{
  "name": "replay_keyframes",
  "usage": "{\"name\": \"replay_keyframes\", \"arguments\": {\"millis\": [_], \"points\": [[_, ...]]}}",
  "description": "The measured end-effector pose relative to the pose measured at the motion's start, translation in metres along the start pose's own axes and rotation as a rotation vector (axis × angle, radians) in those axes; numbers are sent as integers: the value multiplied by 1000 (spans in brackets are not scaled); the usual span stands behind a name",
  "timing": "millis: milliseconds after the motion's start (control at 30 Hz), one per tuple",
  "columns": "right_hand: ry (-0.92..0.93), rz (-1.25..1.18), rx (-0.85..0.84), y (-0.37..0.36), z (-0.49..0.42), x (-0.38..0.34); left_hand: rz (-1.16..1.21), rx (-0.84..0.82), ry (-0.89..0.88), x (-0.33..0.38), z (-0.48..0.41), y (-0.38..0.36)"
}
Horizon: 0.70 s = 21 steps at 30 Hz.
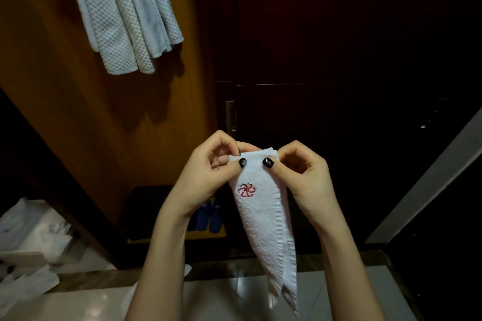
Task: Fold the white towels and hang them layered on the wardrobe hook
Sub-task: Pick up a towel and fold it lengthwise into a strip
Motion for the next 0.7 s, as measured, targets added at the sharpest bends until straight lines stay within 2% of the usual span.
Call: {"name": "replay_keyframes", "arguments": {"millis": [167, 267, 433, 533, 600, 700], "points": [[42, 40, 171, 4, -1, 3, -9, -4, 0, -5, 6, -8], [66, 42, 194, 8, -4, 2, -112, -35, -10, -8, 6, -19], [57, 9, 251, 16, -2, 8, -147, 151, -14, -15, -9, -17], [7, 76, 155, 19, -4, 15, -155, 222, -37, -10, -23, -14], [-45, 115, 65, 18, -6, 20, -180, 221, -64, -4, -31, -15], [-55, 106, 24, 18, -8, 22, -250, 186, -81, -1, -40, -20]]}}
Point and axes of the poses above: each hand's wrist, its own z-axis away from the middle knuckle, its own y-axis out of the back of the hand, x = y × z, the point moved 4 cm from there along -z, towards the middle knuckle, and after that the axes turned 6 degrees about -x, right-handed, at the moved point
